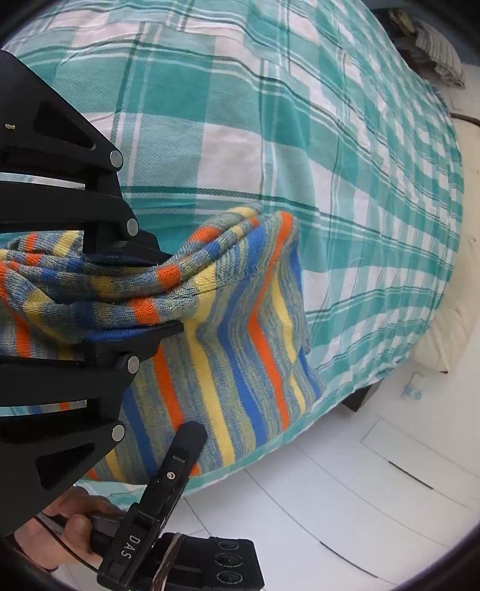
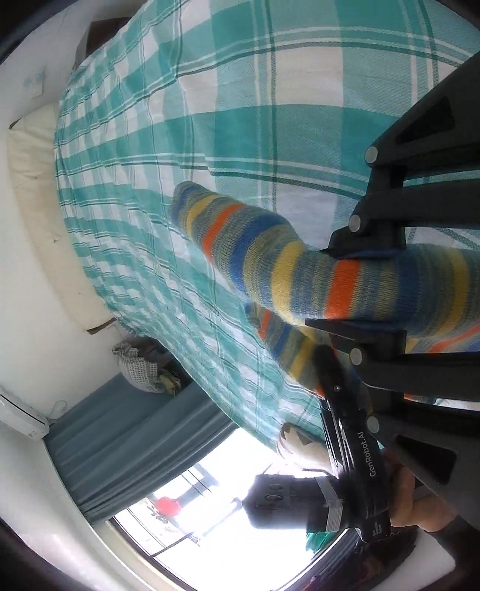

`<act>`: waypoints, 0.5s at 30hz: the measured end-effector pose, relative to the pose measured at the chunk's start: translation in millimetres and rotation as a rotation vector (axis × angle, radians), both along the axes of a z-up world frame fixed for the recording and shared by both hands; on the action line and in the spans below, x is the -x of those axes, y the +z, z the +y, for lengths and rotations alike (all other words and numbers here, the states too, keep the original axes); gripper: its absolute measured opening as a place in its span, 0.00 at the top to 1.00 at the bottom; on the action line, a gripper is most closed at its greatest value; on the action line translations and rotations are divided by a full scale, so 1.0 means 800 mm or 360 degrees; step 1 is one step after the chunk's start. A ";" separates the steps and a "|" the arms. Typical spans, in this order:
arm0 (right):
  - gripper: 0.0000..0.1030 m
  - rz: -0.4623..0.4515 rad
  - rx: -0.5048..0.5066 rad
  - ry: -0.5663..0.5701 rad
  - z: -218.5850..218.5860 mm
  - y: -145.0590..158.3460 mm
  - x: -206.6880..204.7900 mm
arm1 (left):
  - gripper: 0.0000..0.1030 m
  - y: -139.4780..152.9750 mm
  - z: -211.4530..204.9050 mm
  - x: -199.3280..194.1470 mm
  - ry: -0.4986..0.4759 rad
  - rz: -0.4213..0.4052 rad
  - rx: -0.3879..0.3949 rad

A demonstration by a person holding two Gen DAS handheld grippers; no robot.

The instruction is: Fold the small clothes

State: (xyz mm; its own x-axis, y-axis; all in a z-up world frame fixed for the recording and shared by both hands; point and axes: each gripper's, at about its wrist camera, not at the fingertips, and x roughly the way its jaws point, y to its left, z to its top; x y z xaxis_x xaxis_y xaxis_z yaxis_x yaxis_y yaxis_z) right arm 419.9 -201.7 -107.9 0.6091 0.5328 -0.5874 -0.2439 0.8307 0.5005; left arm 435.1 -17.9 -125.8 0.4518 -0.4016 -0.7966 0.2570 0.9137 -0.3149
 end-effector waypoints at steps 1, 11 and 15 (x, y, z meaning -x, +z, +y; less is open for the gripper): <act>0.69 0.0083 0.0014 -0.0004 -0.004 -0.013 -0.001 | 0.56 -0.020 0.008 0.005 0.0036 0.0051 -0.0084; 0.08 0.0295 0.0621 -0.0176 -0.049 -0.067 0.159 | 0.03 -0.013 0.029 0.214 0.0205 -0.0317 -0.0631; 0.04 0.0176 0.0760 -0.0159 -0.029 -0.018 0.227 | 0.00 0.046 0.018 0.273 0.0275 -0.0475 -0.0680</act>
